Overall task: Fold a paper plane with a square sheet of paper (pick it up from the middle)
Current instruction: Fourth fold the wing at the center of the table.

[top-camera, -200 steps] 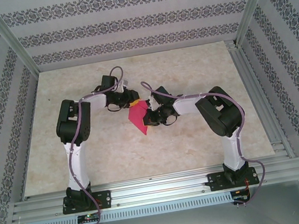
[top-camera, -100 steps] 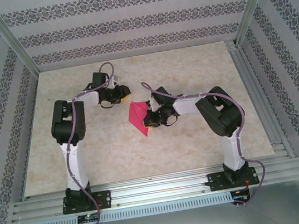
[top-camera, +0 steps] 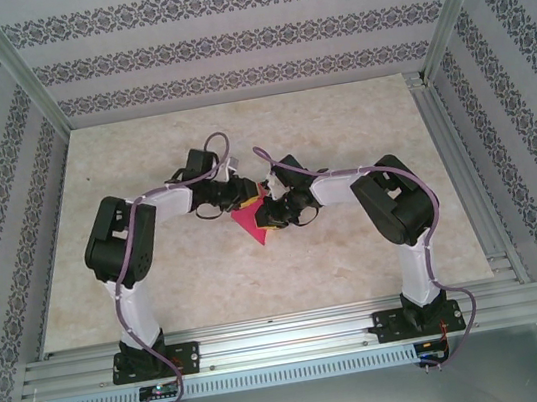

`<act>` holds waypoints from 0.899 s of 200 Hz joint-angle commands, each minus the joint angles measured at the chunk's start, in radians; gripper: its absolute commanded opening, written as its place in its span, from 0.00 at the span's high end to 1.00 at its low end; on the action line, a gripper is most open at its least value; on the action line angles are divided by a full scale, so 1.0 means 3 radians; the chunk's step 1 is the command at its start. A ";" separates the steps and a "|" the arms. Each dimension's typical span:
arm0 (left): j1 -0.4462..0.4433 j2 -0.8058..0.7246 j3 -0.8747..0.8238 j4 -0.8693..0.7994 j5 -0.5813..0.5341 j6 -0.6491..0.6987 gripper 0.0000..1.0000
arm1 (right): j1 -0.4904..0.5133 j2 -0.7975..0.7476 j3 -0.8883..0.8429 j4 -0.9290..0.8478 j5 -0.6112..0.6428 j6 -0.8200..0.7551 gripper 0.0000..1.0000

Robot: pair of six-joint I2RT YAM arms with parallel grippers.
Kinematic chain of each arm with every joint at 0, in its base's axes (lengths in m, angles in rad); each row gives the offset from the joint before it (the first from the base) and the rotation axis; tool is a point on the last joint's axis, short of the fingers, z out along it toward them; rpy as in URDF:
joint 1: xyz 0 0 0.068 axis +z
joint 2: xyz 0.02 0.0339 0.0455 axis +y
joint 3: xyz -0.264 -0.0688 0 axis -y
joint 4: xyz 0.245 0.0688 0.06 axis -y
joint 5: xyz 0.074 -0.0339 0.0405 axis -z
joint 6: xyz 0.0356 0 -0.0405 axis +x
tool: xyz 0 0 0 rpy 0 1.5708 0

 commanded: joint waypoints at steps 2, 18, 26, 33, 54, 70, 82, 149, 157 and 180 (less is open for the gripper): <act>0.0001 0.0131 -0.0022 0.0159 -0.0138 -0.0098 0.73 | 0.0002 -0.0094 -0.0023 -0.0056 -0.0010 -0.0023 0.80; 0.0002 0.0180 -0.0023 0.0152 -0.0192 -0.0105 0.74 | 0.0002 -0.0146 -0.0050 -0.0061 0.0000 -0.0037 0.80; 0.0000 0.0180 -0.0047 0.0190 -0.0212 -0.0112 0.74 | -0.0002 -0.0166 -0.0065 -0.0072 0.0024 -0.0037 0.80; -0.0001 0.0194 -0.0062 0.0209 -0.0218 -0.0113 0.74 | 0.0001 -0.0192 -0.0071 -0.0083 0.0030 -0.0036 0.80; -0.0002 0.0248 -0.0040 0.0217 -0.0203 -0.0092 0.74 | 0.0009 -0.0307 -0.0158 -0.0100 0.0061 -0.0026 0.79; 0.0001 0.0277 -0.0011 0.0191 -0.0207 -0.0057 0.74 | 0.0012 -0.0397 -0.0183 -0.0224 0.0154 -0.0056 0.79; -0.0001 0.0302 0.0019 0.0128 -0.0210 -0.0020 0.74 | 0.0024 -0.0532 -0.0239 -0.0264 0.0291 -0.0058 0.79; 0.0001 0.0315 0.0077 0.0019 -0.0160 0.0069 0.74 | 0.0248 -0.0416 -0.0121 0.0032 0.0242 0.0174 0.92; 0.0003 0.0310 0.0093 -0.0003 -0.0171 0.0084 0.74 | 0.0254 -0.0365 -0.0148 0.0081 0.0263 0.0200 0.92; 0.0001 0.0316 0.0121 -0.0018 -0.0168 0.0086 0.74 | 0.0243 -0.0241 -0.0256 0.0240 0.0239 0.0274 0.93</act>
